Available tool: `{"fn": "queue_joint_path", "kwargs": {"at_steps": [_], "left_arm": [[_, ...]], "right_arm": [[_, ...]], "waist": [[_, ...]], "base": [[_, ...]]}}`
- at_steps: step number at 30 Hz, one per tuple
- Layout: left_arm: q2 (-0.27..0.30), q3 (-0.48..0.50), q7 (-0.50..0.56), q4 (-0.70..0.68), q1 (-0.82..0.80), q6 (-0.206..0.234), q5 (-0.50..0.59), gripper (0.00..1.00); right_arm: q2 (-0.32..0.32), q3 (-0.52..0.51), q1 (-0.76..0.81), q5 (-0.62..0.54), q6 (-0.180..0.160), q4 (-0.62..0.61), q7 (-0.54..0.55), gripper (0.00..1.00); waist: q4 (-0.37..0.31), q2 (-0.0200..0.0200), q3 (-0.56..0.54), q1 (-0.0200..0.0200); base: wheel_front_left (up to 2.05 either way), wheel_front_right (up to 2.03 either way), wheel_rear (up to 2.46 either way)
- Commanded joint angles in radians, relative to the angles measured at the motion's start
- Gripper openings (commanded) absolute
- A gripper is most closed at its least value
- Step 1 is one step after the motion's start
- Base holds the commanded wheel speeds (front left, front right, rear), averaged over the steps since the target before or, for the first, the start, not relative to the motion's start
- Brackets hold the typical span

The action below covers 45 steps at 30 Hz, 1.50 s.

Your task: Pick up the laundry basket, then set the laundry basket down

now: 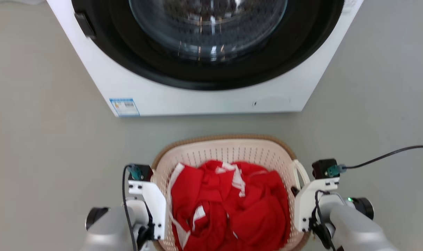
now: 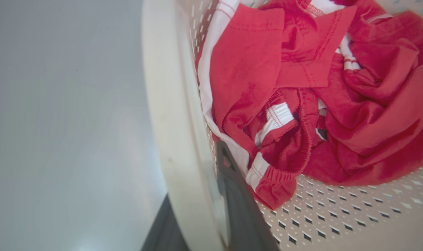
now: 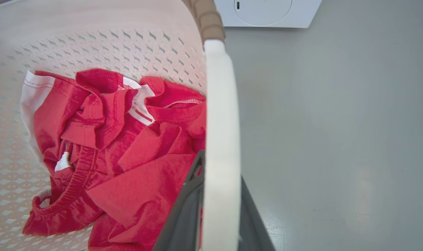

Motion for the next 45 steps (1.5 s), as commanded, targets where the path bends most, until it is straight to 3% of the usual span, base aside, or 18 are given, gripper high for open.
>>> {"fn": "queue_joint_path", "kwargs": {"at_steps": [1,19,33,45], "left_arm": [[0.019,0.011,0.002,0.004,-0.004,0.011,-0.009,0.0],[-0.028,-0.006,0.053,-0.02,0.087,0.075,-0.028,0.0],[-0.03,-0.015,0.065,-0.058,0.094,0.103,-0.039,0.0],[-0.03,-0.021,0.068,-0.067,0.093,0.109,-0.046,0.0]], "right_arm": [[0.001,0.024,0.029,-0.001,0.008,-0.007,0.009,0.0],[0.001,-0.05,0.132,-0.077,0.008,-0.005,0.069,0.0],[0.001,-0.126,0.14,-0.153,0.008,-0.005,0.082,0.0],[0.001,-0.124,0.139,-0.155,0.008,-0.005,0.082,0.0]], "waist": [[-0.008,0.0,-0.057,0.0],[0.003,0.0,-0.221,0.0],[0.028,0.0,-0.246,0.0],[0.034,0.0,-0.245,0.0]], "base": [[0.0,0.0,0.0],[0.0,0.0,0.0],[0.0,0.0,0.0],[0.0,0.0,0.0]]}}
